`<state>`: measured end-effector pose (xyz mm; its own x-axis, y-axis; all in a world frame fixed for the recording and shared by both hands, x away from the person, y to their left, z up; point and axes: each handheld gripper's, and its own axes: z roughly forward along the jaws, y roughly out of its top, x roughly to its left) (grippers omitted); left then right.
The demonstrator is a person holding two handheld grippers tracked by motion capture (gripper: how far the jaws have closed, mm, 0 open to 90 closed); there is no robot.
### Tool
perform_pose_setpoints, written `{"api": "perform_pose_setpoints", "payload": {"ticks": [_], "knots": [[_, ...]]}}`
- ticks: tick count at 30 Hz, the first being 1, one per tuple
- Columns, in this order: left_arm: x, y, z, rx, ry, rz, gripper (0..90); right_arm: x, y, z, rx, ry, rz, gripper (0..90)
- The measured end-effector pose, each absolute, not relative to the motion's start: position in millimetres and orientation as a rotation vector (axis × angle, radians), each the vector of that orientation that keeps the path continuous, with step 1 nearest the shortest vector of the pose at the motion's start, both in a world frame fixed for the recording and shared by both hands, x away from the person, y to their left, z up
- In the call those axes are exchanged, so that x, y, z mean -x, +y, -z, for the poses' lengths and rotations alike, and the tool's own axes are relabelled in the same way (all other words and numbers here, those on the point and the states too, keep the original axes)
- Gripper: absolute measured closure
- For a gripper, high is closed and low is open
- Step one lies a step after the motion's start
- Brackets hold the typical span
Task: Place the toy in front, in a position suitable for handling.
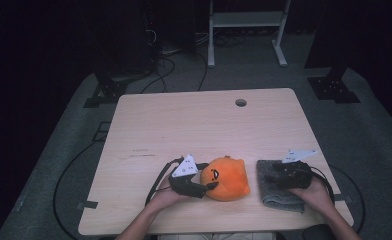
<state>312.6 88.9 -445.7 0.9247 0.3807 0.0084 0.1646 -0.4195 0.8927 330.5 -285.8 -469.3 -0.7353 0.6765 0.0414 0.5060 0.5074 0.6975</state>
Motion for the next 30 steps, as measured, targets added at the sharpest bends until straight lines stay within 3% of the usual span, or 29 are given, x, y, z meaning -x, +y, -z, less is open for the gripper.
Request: {"api": "perform_pose_setpoints", "payload": {"ticks": [3,7,9,11,14,16,18,23,27,30], "knots": [[-312,89,445,-2.014,0.386,-0.254,27.9,-330,-284,472,-0.996,2.505,-1.013,46.4],[-311,88,445,-2.018,0.38,-0.262,26.3,-326,-282,472,-0.987,2.476,-0.987,71.2],[-310,88,445,-2.021,0.371,-0.265,25.0,-326,-282,472,-0.984,2.474,-0.976,78.3],[-310,88,445,-2.021,0.368,-0.262,23.0,-325,-283,469,-0.999,2.47,-0.988,80.3],[-310,90,440,-2.018,0.371,-0.257,12.6,-315,-285,456,-0.976,2.422,-1.174,80.6],[-311,90,439,-1.996,0.365,-0.262,14.2,-304,-279,442,-0.907,2.403,-1.264,80.6],[-311,89,439,-2.005,0.347,-0.289,22.6,-294,-266,429,-0.815,2.405,-1.327,80.7],[-309,81,442,-2.045,0.36,-0.314,32.8,-282,-228,411,-0.635,2.427,-1.484,80.5],[-312,83,443,-2.065,0.407,-0.288,35.6,-281,-205,416,-0.57,2.437,-1.38,80.5],[-314,85,445,-2.056,0.417,-0.257,36.3,-285,-216,430,-0.649,2.431,-1.409,81.0]]}}
